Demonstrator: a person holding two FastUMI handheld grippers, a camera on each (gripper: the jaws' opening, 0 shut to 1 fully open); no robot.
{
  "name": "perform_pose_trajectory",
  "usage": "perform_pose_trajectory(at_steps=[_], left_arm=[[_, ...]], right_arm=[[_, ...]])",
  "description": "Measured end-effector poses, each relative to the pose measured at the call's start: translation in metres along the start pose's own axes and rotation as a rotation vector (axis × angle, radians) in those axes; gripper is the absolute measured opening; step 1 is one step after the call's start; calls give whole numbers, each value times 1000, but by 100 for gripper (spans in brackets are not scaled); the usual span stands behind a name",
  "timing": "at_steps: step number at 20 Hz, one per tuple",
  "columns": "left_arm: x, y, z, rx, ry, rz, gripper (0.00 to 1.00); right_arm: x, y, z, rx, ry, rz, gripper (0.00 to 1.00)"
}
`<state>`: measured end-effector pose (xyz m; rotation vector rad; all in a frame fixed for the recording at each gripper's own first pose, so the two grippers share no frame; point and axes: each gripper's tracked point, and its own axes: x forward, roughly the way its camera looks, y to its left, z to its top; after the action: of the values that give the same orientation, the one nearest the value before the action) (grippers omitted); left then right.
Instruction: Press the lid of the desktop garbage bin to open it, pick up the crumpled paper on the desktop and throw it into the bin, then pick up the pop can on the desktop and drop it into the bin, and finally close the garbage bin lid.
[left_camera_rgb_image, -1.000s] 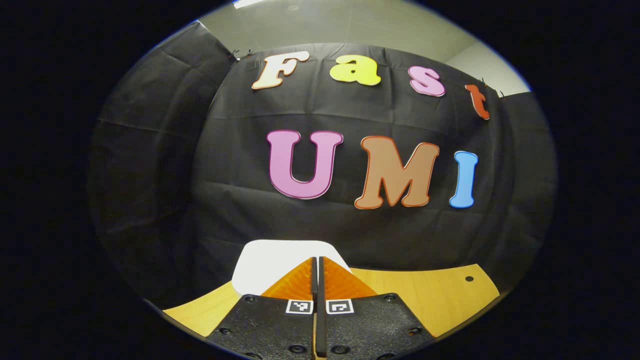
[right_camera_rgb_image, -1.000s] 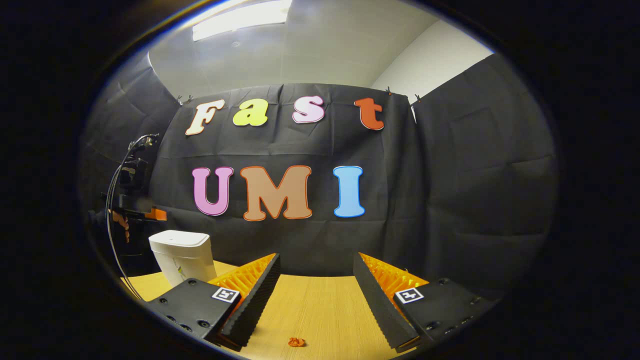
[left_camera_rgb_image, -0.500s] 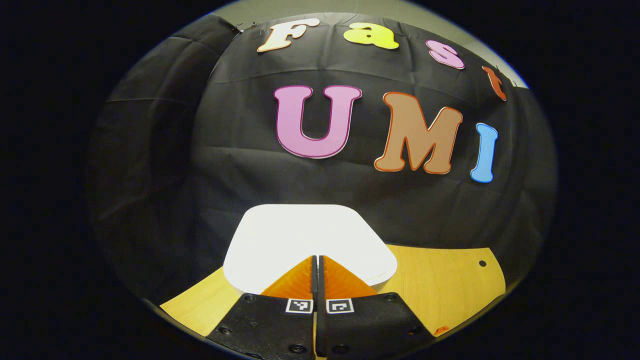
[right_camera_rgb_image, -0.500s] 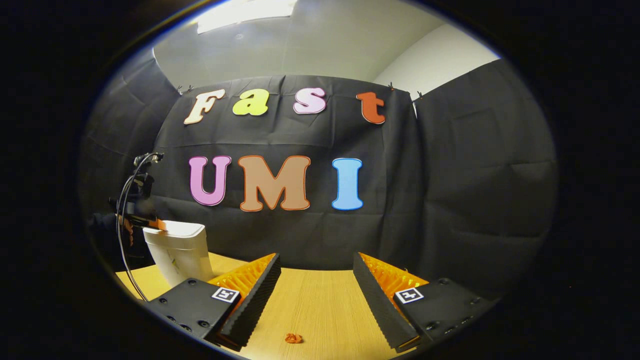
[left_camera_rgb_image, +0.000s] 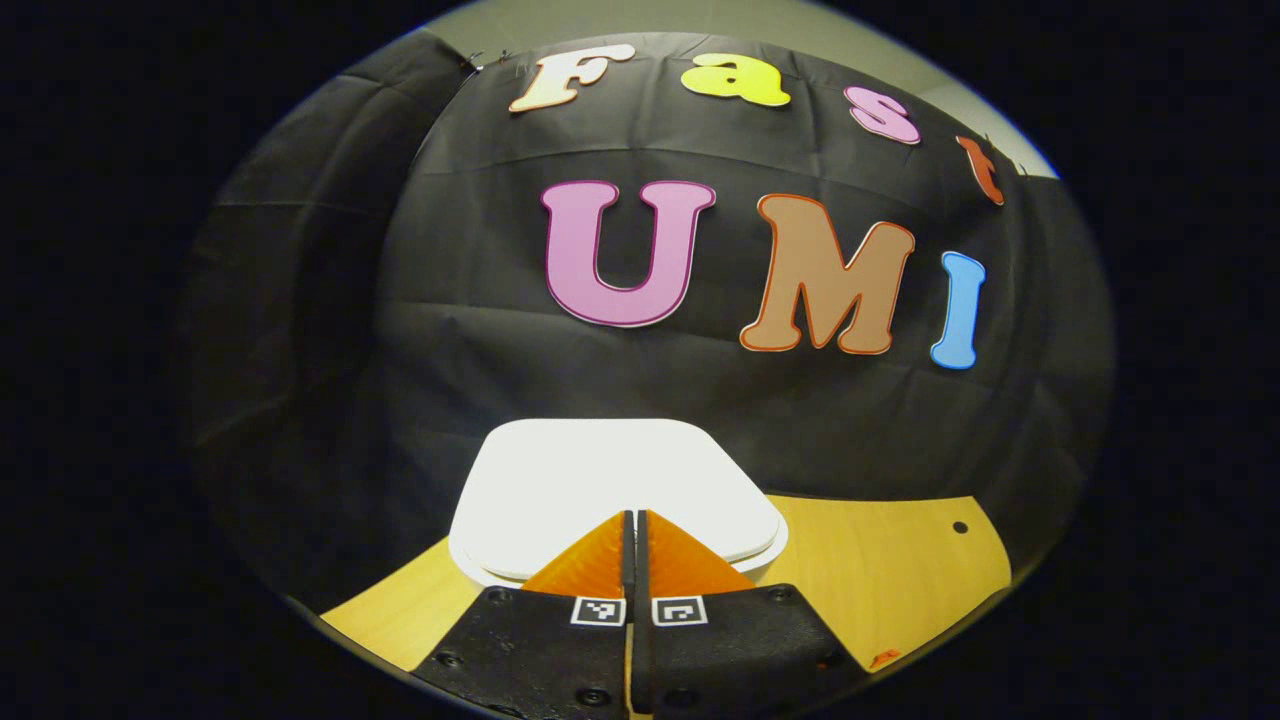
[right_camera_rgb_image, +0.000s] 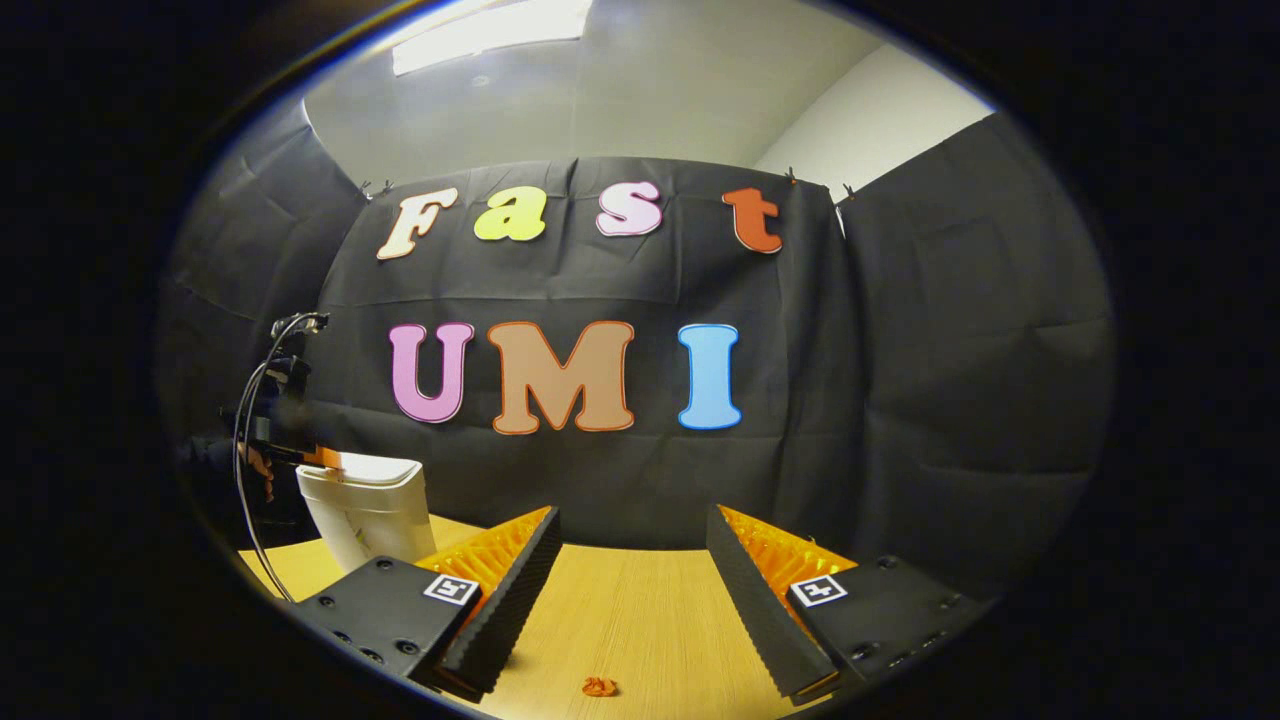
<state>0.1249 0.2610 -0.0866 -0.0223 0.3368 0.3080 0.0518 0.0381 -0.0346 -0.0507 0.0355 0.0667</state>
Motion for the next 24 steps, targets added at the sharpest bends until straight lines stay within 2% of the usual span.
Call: perform_pose_trajectory(at_steps=[2, 4, 5, 6, 7, 8, 10, 11, 12, 17, 18, 19, 24], left_arm=[[-15, -15, 28, 20, -87, -34, 0], [-29, -27, 41, 39, -127, -61, 7], [-40, -30, 48, 50, -153, -61, 25], [-50, -35, 56, 59, -181, -66, 39], [-60, -40, 63, 66, -210, -69, 53], [-70, -42, 68, 70, -235, -66, 56], [-88, -50, 71, 60, -271, -78, 66], [-97, -54, 72, 49, -286, -84, 78], [-106, -57, 72, 38, -301, -89, 76], [-148, -66, 52, -7, -351, -101, 92], [-156, -70, 44, -19, -347, -105, 89], [-165, -73, 39, -22, -349, -114, 93], [-191, -87, 15, -19, -310, -146, 93]], right_arm=[[2, 0, 6, -9, -19, 4, 100], [3, 1, 11, -5, -30, 12, 97], [4, 0, 14, -3, -36, 13, 100], [5, -1, 15, -3, -43, 14, 97], [4, -2, 17, -2, -50, 15, 100], [3, -3, 18, -1, -55, 17, 97], [3, -3, 20, 2, -59, 22, 97], [4, -3, 20, 5, -59, 25, 97], [5, -3, 19, 8, -58, 28, 97], [5, 1, 13, 14, -46, 53, 97], [6, 4, 11, 15, -40, 60, 97], [7, 6, 8, 16, -33, 67, 97], [19, 21, -14, 18, 20, 110, 97]])
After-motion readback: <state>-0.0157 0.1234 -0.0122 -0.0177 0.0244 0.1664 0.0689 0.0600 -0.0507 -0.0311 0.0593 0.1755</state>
